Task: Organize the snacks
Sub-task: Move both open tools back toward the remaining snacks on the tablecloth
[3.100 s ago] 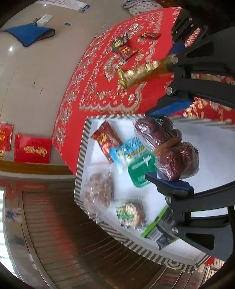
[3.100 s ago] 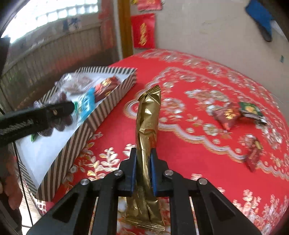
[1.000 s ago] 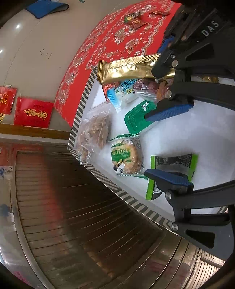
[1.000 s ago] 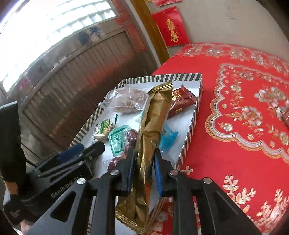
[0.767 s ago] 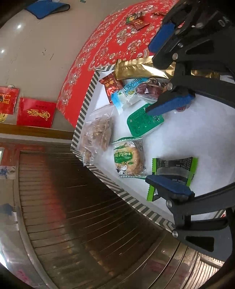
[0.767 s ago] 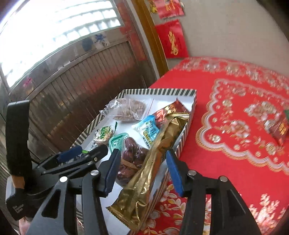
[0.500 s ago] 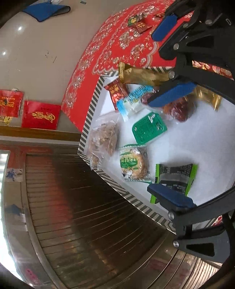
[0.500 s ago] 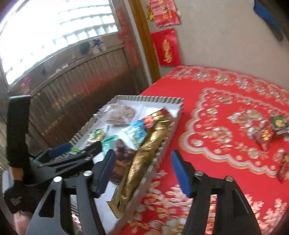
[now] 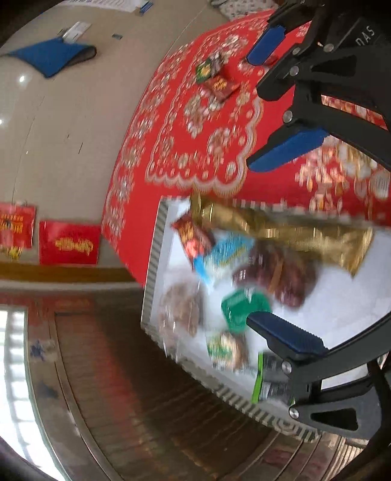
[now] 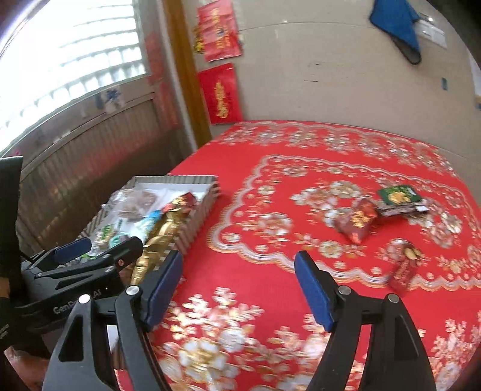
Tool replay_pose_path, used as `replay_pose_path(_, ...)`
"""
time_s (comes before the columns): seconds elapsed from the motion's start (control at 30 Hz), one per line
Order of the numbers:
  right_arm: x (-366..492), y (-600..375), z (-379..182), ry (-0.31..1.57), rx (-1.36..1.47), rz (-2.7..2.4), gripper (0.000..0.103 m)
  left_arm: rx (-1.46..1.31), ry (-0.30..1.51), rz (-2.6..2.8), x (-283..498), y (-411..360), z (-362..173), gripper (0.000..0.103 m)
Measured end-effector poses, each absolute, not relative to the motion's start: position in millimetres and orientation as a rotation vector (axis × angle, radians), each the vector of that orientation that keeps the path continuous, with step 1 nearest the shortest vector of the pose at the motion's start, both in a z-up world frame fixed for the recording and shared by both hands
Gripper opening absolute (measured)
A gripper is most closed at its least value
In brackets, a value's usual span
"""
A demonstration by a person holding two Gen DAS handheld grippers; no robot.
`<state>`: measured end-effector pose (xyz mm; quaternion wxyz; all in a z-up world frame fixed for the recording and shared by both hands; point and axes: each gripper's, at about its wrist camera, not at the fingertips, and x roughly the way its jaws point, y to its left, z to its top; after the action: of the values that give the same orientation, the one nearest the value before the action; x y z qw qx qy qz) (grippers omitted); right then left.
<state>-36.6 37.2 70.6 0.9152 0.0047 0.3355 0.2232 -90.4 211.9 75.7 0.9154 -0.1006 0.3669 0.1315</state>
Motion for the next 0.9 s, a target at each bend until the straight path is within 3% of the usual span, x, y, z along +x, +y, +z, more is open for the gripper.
replay_pose_path(0.53,0,-100,67,0.758,0.063,0.252,0.078,-0.102,0.825,0.108,-28,105,79,0.094)
replay_pose_path(0.9,32,-163,42,0.863,0.235,0.195,0.078,0.020,0.975,0.014,67,33,46,0.094)
